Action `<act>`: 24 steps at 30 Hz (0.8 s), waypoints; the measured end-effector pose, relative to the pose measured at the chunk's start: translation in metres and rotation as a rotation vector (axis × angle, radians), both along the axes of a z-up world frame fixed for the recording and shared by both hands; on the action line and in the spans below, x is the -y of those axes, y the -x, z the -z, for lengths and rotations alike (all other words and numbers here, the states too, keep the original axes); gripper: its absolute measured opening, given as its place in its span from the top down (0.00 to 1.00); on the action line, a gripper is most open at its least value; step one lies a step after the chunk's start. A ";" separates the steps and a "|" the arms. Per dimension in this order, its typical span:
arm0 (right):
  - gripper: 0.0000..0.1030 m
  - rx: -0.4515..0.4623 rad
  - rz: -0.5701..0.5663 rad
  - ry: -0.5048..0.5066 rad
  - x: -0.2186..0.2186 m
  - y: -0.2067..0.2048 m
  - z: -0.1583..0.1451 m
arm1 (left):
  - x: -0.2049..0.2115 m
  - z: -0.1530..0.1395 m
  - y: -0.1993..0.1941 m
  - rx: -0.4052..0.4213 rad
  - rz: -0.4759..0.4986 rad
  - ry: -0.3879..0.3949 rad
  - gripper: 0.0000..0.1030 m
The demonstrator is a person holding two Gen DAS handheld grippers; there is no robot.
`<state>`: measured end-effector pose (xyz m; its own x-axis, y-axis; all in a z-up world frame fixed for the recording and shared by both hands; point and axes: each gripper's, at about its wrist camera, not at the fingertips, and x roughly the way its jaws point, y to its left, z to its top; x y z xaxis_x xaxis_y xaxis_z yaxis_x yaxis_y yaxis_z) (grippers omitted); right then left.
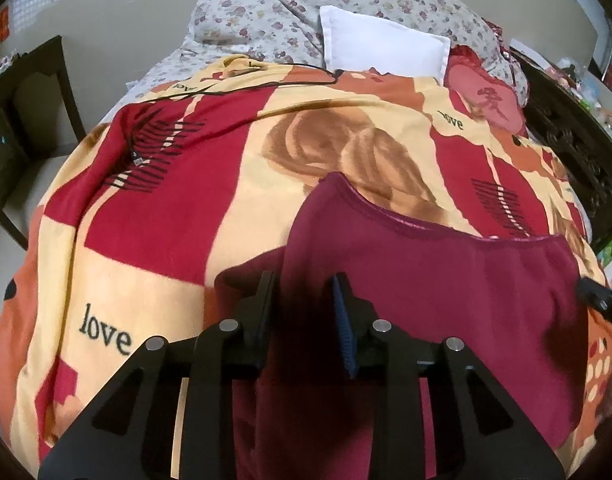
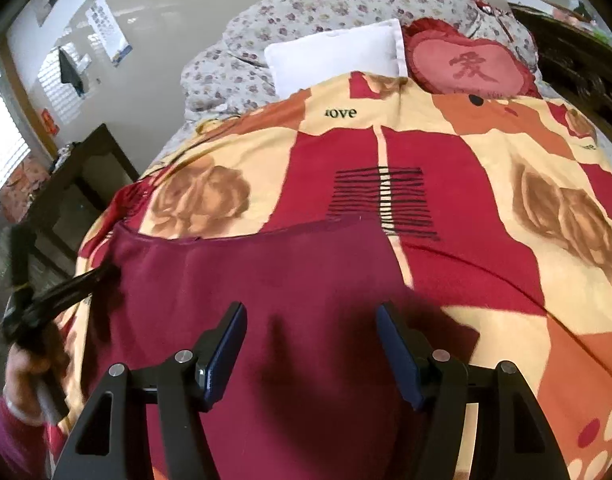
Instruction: Fold small clothes
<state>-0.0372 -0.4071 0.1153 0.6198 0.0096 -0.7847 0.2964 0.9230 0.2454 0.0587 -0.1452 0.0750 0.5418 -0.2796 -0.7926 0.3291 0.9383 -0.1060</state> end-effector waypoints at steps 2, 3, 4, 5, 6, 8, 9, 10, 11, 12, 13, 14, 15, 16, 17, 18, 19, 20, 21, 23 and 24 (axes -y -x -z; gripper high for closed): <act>0.37 -0.004 0.011 0.016 0.003 -0.008 0.004 | 0.000 -0.001 0.003 0.008 0.009 -0.015 0.73; 0.37 0.001 0.016 0.022 0.005 -0.011 0.006 | -0.001 -0.001 0.004 0.009 0.012 -0.021 0.73; 0.37 0.004 0.018 0.029 0.006 -0.014 0.007 | -0.001 0.000 0.005 0.009 0.013 -0.022 0.73; 0.37 0.005 0.021 0.042 0.006 -0.018 0.008 | -0.003 0.001 0.005 0.009 0.013 -0.023 0.73; 0.37 0.000 0.026 0.062 0.007 -0.021 0.010 | -0.004 0.002 0.004 0.007 0.011 -0.021 0.73; 0.37 -0.007 0.035 0.087 0.009 -0.028 0.013 | -0.005 0.004 0.004 0.001 0.006 -0.018 0.73; 0.36 -0.014 0.039 0.089 0.011 -0.031 0.015 | -0.006 0.004 0.003 -0.002 0.002 -0.014 0.73; 0.36 -0.017 0.042 0.080 0.014 -0.033 0.017 | -0.007 0.005 0.003 -0.004 0.000 -0.011 0.73; 0.37 -0.015 0.044 0.072 0.015 -0.033 0.016 | -0.007 0.005 0.004 -0.007 0.000 -0.006 0.73; 0.37 -0.014 0.046 0.059 0.016 -0.032 0.014 | -0.008 0.005 0.005 -0.009 0.000 -0.004 0.73; 0.37 -0.012 0.047 0.051 0.016 -0.029 0.009 | -0.008 0.004 0.007 -0.010 0.000 0.000 0.73; 0.37 -0.005 0.045 0.050 0.014 -0.025 0.005 | -0.009 0.004 0.009 -0.013 0.002 0.007 0.73; 0.37 0.009 0.041 0.049 0.011 -0.019 -0.002 | -0.010 0.003 0.010 -0.015 0.002 0.012 0.73; 0.37 0.022 0.035 0.046 0.007 -0.012 -0.008 | -0.011 0.002 0.012 -0.017 0.002 0.019 0.73; 0.37 0.029 0.028 0.045 0.004 -0.008 -0.012 | -0.013 0.001 0.015 -0.019 0.002 0.027 0.73; 0.37 0.041 0.011 0.044 -0.002 0.000 -0.018 | -0.015 0.001 0.018 -0.023 0.002 0.032 0.73; 0.37 0.040 -0.006 0.044 -0.009 0.006 -0.020 | -0.017 0.000 0.022 -0.030 0.001 0.043 0.73; 0.35 0.032 -0.019 0.043 -0.013 0.009 -0.020 | -0.021 0.000 0.027 -0.035 0.001 0.058 0.73; 0.34 0.018 -0.046 0.036 -0.022 0.014 -0.019 | -0.025 -0.001 0.032 -0.037 0.002 0.075 0.73; 0.34 -0.002 -0.081 0.017 -0.031 0.018 -0.013 | -0.037 -0.001 0.044 -0.042 -0.006 0.113 0.73; 0.34 -0.027 -0.097 0.007 -0.036 0.017 -0.005 | -0.043 0.000 0.050 -0.049 -0.011 0.132 0.69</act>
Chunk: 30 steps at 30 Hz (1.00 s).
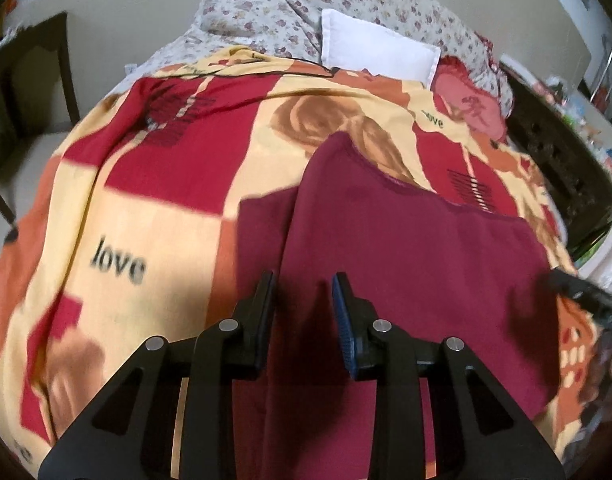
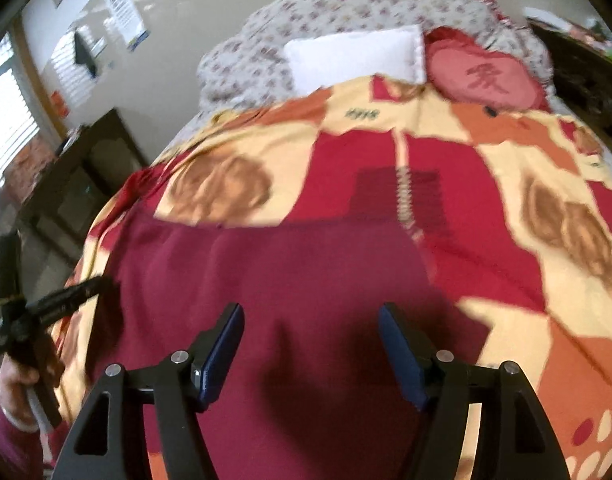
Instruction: Fold small clothes
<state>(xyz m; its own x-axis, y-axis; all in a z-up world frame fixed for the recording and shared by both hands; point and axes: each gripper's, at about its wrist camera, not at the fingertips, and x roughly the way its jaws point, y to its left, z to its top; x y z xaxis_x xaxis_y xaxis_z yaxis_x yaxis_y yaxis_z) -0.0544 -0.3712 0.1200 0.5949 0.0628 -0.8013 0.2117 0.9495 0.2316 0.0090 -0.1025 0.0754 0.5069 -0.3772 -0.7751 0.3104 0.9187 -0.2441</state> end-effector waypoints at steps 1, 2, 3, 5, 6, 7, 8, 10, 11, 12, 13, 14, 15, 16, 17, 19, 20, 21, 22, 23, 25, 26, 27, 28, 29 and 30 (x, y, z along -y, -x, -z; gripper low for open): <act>0.34 -0.023 -0.005 -0.003 -0.001 -0.001 0.007 | -0.005 0.001 0.004 -0.006 -0.006 0.017 0.61; 0.34 -0.053 -0.006 -0.005 -0.003 -0.004 0.015 | -0.013 0.003 0.011 -0.016 -0.018 0.046 0.58; 0.34 -0.083 -0.001 -0.008 -0.004 -0.007 0.022 | -0.020 0.004 0.015 -0.022 -0.030 0.068 0.52; 0.34 -0.099 0.017 -0.010 -0.010 -0.011 0.022 | -0.032 0.009 0.025 -0.036 -0.046 0.099 0.51; 0.34 -0.085 0.013 -0.029 -0.015 -0.013 0.017 | -0.036 0.011 0.028 -0.042 -0.047 0.102 0.51; 0.34 -0.058 -0.009 -0.083 -0.025 -0.019 0.009 | -0.040 0.014 0.032 -0.047 -0.049 0.105 0.51; 0.34 -0.043 -0.025 -0.116 -0.033 -0.023 0.005 | -0.042 0.016 0.034 -0.051 -0.049 0.112 0.51; 0.32 -0.022 -0.091 -0.177 -0.064 -0.043 -0.006 | -0.044 0.024 0.037 -0.071 -0.044 0.143 0.50; 0.31 -0.021 -0.115 -0.183 -0.075 -0.051 -0.008 | -0.043 0.029 0.037 -0.087 -0.038 0.152 0.50; 0.31 -0.023 -0.148 -0.182 -0.092 -0.063 -0.009 | -0.042 0.034 0.037 -0.102 -0.037 0.151 0.50; 0.30 -0.031 -0.174 -0.172 -0.108 -0.075 -0.010 | -0.042 0.038 0.038 -0.112 -0.039 0.151 0.50; 0.30 -0.039 -0.198 -0.159 -0.125 -0.086 -0.008 | -0.042 0.043 0.040 -0.122 -0.040 0.159 0.50; 0.30 -0.044 -0.223 -0.148 -0.143 -0.100 -0.007 | -0.044 0.048 0.041 -0.133 -0.041 0.175 0.50; 0.30 -0.050 -0.242 -0.138 -0.158 -0.111 -0.005 | -0.045 0.052 0.043 -0.142 -0.045 0.196 0.50; 0.30 -0.056 -0.253 -0.131 -0.167 -0.119 -0.004 | -0.047 0.054 0.044 -0.140 -0.050 0.214 0.50; 0.30 -0.077 -0.278 -0.103 -0.192 -0.140 0.004 | -0.050 0.056 0.047 -0.132 -0.057 0.238 0.50; 0.30 -0.093 -0.289 -0.080 -0.203 -0.150 0.009 | -0.052 0.057 0.047 -0.133 -0.057 0.254 0.50; 0.30 -0.105 -0.292 -0.062 -0.210 -0.157 0.013 | -0.053 0.057 0.047 -0.135 -0.058 0.265 0.50; 0.30 -0.117 -0.291 -0.041 -0.216 -0.165 0.019 | -0.055 0.058 0.047 -0.138 -0.060 0.277 0.50; 0.30 -0.129 -0.291 -0.019 -0.221 -0.170 0.025 | -0.055 0.059 0.048 -0.139 -0.060 0.289 0.50; 0.29 -0.168 -0.282 0.049 -0.233 -0.180 0.038 | -0.056 0.061 0.049 -0.135 -0.054 0.305 0.49; 0.24 -0.184 -0.284 0.067 -0.235 -0.185 0.043 | -0.057 0.061 0.049 -0.134 -0.053 0.312 0.49; 0.15 -0.189 -0.289 0.072 -0.237 -0.187 0.047 | -0.057 0.061 0.049 -0.133 -0.052 0.316 0.49; 0.09 -0.184 -0.306 0.075 -0.242 -0.190 0.051 | -0.058 0.061 0.049 -0.133 -0.051 0.318 0.49; 0.02 -0.181 -0.312 0.082 -0.244 -0.191 0.052 | -0.058 0.061 0.049 -0.131 -0.049 0.316 0.49; 0.02 -0.179 -0.319 0.113 -0.248 -0.191 0.054 | -0.058 0.060 0.049 -0.130 -0.047 0.315 0.49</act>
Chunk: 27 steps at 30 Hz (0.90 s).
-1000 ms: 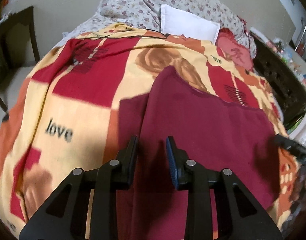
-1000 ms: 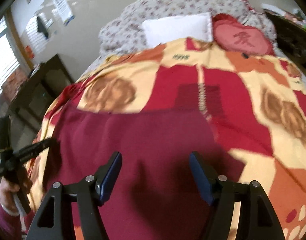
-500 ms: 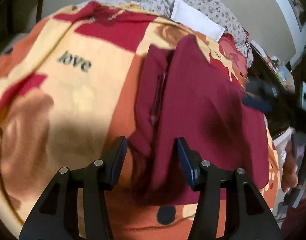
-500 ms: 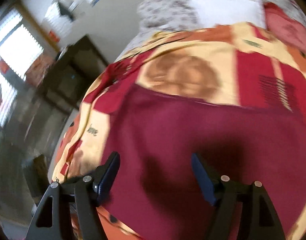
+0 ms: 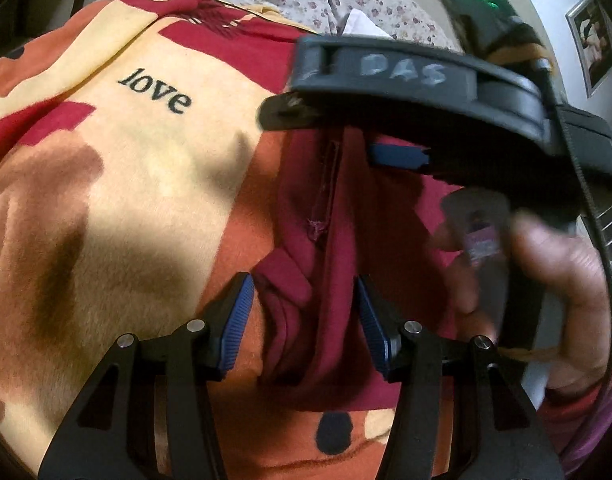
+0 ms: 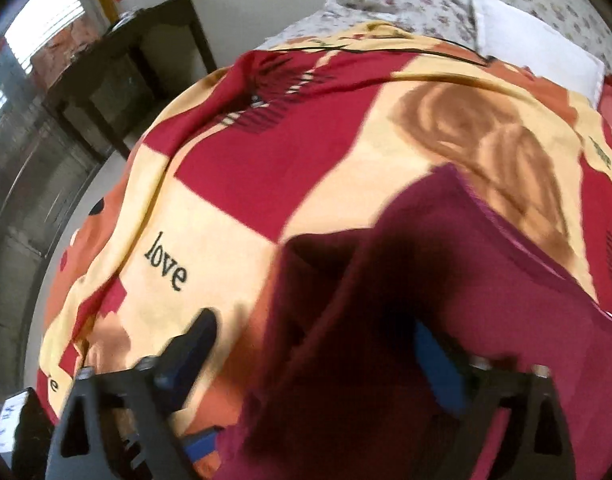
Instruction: Fold small clothes
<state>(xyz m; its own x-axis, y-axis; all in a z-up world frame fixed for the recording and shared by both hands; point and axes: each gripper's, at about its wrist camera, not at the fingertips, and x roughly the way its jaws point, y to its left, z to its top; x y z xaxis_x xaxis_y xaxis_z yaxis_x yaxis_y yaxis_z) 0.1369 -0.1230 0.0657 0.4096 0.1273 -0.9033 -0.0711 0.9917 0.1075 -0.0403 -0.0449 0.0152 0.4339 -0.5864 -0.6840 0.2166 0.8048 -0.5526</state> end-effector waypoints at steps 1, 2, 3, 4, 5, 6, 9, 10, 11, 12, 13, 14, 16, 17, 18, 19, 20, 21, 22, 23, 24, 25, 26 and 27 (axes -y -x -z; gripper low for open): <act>0.02 0.012 -0.006 0.010 -0.001 0.001 0.000 | 0.000 -0.001 0.000 -0.001 0.001 0.000 0.49; 0.05 0.034 -0.011 0.011 0.001 0.003 -0.001 | 0.000 -0.001 0.000 -0.003 0.002 0.000 0.49; 0.19 0.058 -0.012 0.021 0.004 0.007 -0.002 | 0.000 -0.001 -0.003 -0.005 0.000 -0.001 0.49; 0.30 0.072 -0.011 0.049 0.008 0.011 -0.003 | 0.000 -0.002 -0.003 -0.007 0.002 -0.003 0.49; 0.52 0.087 -0.015 0.065 0.014 0.016 -0.006 | 0.001 -0.003 -0.003 -0.004 0.005 -0.008 0.49; 0.65 0.096 -0.030 0.004 0.027 0.021 -0.010 | 0.001 -0.003 -0.005 0.001 0.007 -0.015 0.49; 0.81 0.088 0.005 -0.157 0.057 0.030 -0.019 | 0.008 -0.008 -0.004 0.029 0.024 -0.066 0.48; 0.81 0.103 0.008 -0.201 0.063 0.034 -0.024 | 0.010 -0.010 -0.004 0.036 0.029 -0.081 0.47; 0.82 0.117 0.008 -0.225 0.068 0.040 -0.030 | 0.011 -0.012 -0.005 0.043 0.033 -0.085 0.46; 0.83 0.133 0.002 -0.244 0.072 0.047 -0.036 | 0.012 -0.014 -0.005 0.049 0.033 -0.083 0.41; 0.83 0.145 0.000 -0.255 0.075 0.050 -0.040 | 0.013 -0.014 -0.007 0.054 0.033 -0.081 0.36; 0.83 0.155 0.001 -0.262 0.078 0.055 -0.043 | 0.015 -0.014 -0.009 0.059 0.037 -0.080 0.35; 0.84 0.162 0.007 -0.278 0.083 0.062 -0.046 | 0.019 -0.010 -0.012 0.070 0.045 -0.088 0.35; 0.84 0.162 0.012 -0.294 0.087 0.064 -0.046 | 0.024 -0.009 -0.013 0.078 0.051 -0.100 0.35; 0.84 0.161 0.020 -0.312 0.091 0.066 -0.045 | 0.027 -0.009 -0.013 0.083 0.055 -0.106 0.35; 0.84 0.163 0.025 -0.325 0.092 0.065 -0.045 | 0.031 -0.010 -0.012 0.090 0.063 -0.111 0.35; 0.84 0.168 0.029 -0.339 0.096 0.068 -0.047 | 0.035 -0.011 -0.013 0.092 0.075 -0.117 0.35; 0.84 0.170 0.033 -0.354 0.098 0.069 -0.048 | 0.039 -0.013 -0.015 0.081 0.093 -0.114 0.44; 0.84 0.173 0.036 -0.362 0.100 0.071 -0.050 | 0.043 -0.015 -0.016 0.069 0.109 -0.099 0.58; 0.85 0.182 0.036 -0.366 0.104 0.073 -0.053 | 0.046 -0.020 -0.016 0.065 0.126 -0.076 0.60; 0.85 0.189 0.036 -0.366 0.106 0.076 -0.057 | 0.049 -0.025 -0.013 0.075 0.133 -0.069 0.67; 0.85 0.201 0.040 -0.367 0.111 0.080 -0.062 | 0.054 -0.035 -0.008 0.102 0.156 -0.068 0.72; 0.85 0.211 0.042 -0.370 0.115 0.083 -0.066 | 0.059 -0.043 -0.003 0.125 0.177 -0.069 0.73; 0.85 0.225 0.044 -0.374 0.121 0.088 -0.072 | 0.066 -0.053 0.003 0.150 0.204 -0.068 0.75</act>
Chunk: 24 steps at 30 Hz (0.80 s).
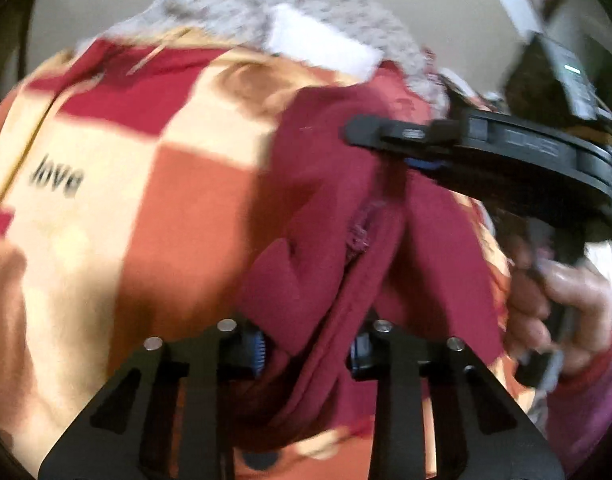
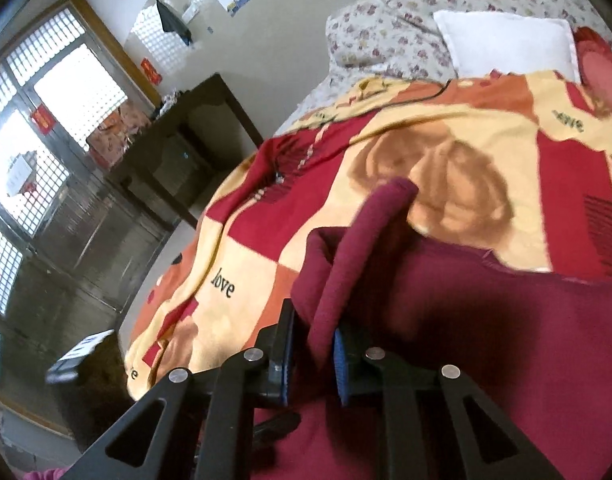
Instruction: Fold small clothes
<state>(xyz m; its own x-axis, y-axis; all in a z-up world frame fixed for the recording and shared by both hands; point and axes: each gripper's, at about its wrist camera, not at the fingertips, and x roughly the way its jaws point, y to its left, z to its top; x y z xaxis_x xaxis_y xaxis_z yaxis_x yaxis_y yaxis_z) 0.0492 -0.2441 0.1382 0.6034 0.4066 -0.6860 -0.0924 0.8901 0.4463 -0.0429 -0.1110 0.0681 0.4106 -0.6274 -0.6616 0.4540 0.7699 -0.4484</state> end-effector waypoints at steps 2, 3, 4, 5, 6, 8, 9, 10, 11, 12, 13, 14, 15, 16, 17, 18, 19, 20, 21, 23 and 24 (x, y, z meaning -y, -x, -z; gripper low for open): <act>0.85 0.028 0.015 -0.003 0.013 0.010 -0.013 | 0.018 -0.019 0.011 0.049 0.052 -0.004 0.75; 0.85 0.044 0.021 -0.005 0.022 0.016 -0.021 | 0.028 -0.029 0.017 0.070 0.076 -0.003 0.75; 0.85 0.058 0.028 -0.001 0.029 0.022 -0.028 | 0.035 -0.036 0.020 0.079 0.095 0.003 0.75; 0.85 0.073 0.038 0.008 0.038 0.029 -0.035 | 0.048 -0.044 0.024 0.087 0.124 0.018 0.75; 0.85 0.089 0.051 0.023 0.049 0.039 -0.044 | 0.059 -0.050 0.027 0.090 0.147 0.030 0.75; 0.85 0.107 0.077 0.045 0.069 0.056 -0.056 | 0.082 -0.059 0.032 0.098 0.199 0.042 0.76; 0.85 0.112 0.090 0.052 0.079 0.064 -0.061 | 0.092 -0.063 0.036 0.106 0.221 0.043 0.76; 0.85 0.114 0.105 0.060 0.091 0.072 -0.063 | 0.105 -0.066 0.041 0.113 0.246 0.042 0.76; 0.85 0.114 0.128 0.077 0.104 0.084 -0.065 | 0.120 -0.067 0.044 0.117 0.271 0.039 0.76; 0.85 0.112 0.144 0.088 0.114 0.092 -0.065 | 0.130 -0.067 0.048 0.118 0.289 0.035 0.76; 0.85 0.105 0.165 0.096 0.127 0.102 -0.062 | 0.144 -0.065 0.052 0.116 0.310 0.026 0.76; 0.85 0.099 0.181 0.098 0.136 0.109 -0.058 | 0.158 -0.061 0.058 0.112 0.332 0.016 0.76; 0.85 0.088 0.205 0.098 0.148 0.118 -0.052 | 0.172 -0.055 0.063 0.107 0.353 0.001 0.76; 0.85 0.073 0.229 0.099 0.160 0.126 -0.044 | 0.186 -0.048 0.068 0.105 0.369 -0.017 0.76; 0.85 0.063 0.248 0.102 0.169 0.131 -0.037 | 0.198 -0.041 0.071 0.103 0.382 -0.035 0.76; 0.85 0.044 0.273 0.111 0.178 0.136 -0.027 | 0.209 -0.035 0.072 0.097 0.393 -0.053 0.76; 0.85 0.022 0.291 0.108 0.185 0.139 -0.017 | 0.217 -0.028 0.073 0.087 0.401 -0.073 0.75; 0.85 -0.006 0.308 0.097 0.193 0.141 -0.005 | 0.227 -0.020 0.074 0.071 0.407 -0.103 0.75; 0.85 -0.038 0.327 0.086 0.200 0.144 0.008 | 0.232 -0.014 0.076 0.063 0.412 -0.131 0.74; 0.85 -0.069 0.363 0.047 0.212 0.151 0.022 | 0.239 -0.012 0.082 0.063 0.429 -0.175 0.70; 0.84 -0.070 0.383 0.017 0.217 0.157 0.022 | 0.238 -0.015 0.085 0.060 0.444 -0.177 0.65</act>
